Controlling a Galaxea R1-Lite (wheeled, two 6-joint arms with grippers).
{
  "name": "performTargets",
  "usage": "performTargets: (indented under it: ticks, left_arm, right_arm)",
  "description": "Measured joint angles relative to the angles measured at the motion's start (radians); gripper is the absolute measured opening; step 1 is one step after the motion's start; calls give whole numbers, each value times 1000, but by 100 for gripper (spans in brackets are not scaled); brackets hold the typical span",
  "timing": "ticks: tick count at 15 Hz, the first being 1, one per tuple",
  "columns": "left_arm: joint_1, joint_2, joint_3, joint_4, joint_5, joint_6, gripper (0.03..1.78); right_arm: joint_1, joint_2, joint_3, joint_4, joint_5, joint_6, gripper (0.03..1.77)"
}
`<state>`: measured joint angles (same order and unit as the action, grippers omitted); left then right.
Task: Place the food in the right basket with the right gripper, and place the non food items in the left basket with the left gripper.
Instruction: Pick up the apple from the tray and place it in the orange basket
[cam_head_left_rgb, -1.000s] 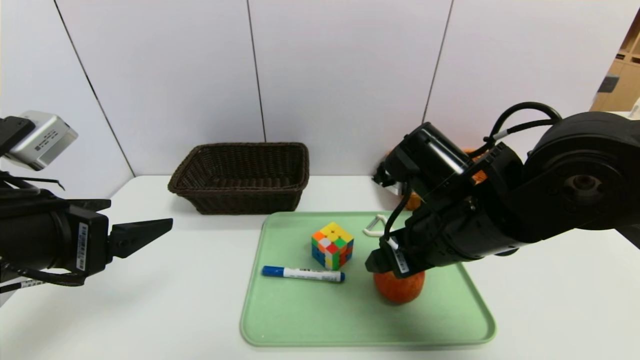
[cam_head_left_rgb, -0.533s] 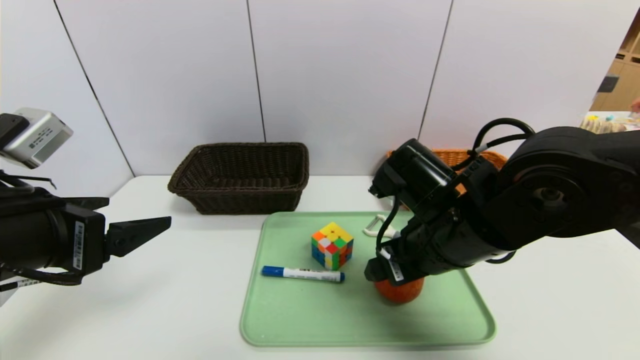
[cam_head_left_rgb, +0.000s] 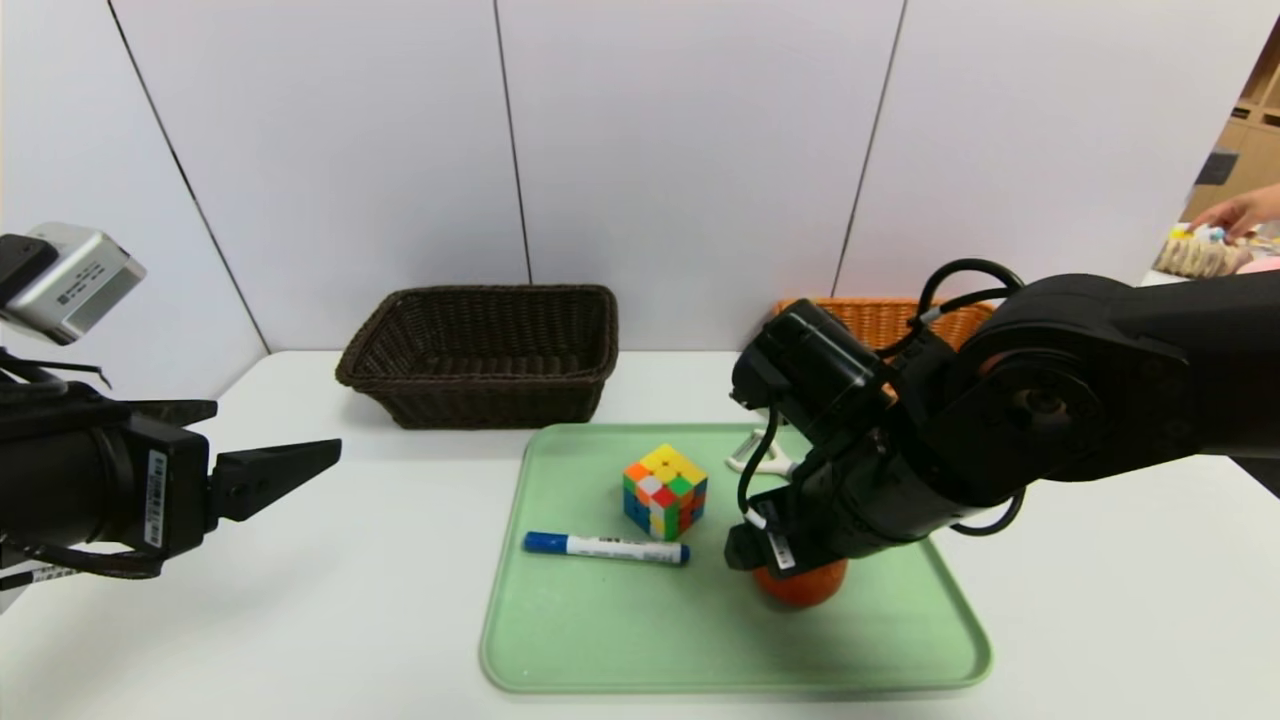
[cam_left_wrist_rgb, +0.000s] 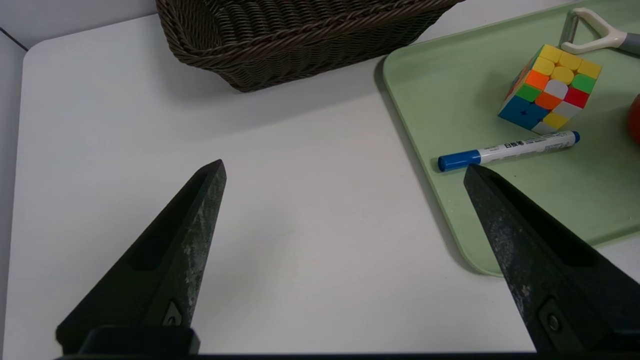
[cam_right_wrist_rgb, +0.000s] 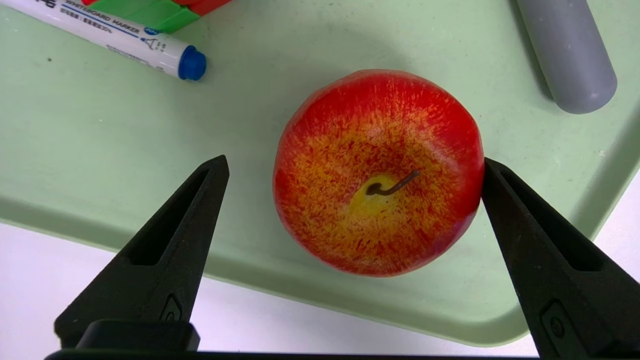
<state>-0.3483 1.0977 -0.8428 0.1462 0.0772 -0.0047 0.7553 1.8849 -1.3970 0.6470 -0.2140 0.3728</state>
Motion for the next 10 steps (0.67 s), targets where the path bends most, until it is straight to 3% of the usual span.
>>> performTargets:
  ticks: [5, 10]
  left_arm:
    - [0, -1, 1, 0, -2, 0, 169]
    - [0, -2, 1, -1, -4, -1, 169]
  right_arm:
    - [-3, 31, 1, -2, -40, -1, 170]
    - [-10, 65, -2, -6, -39, -1, 170]
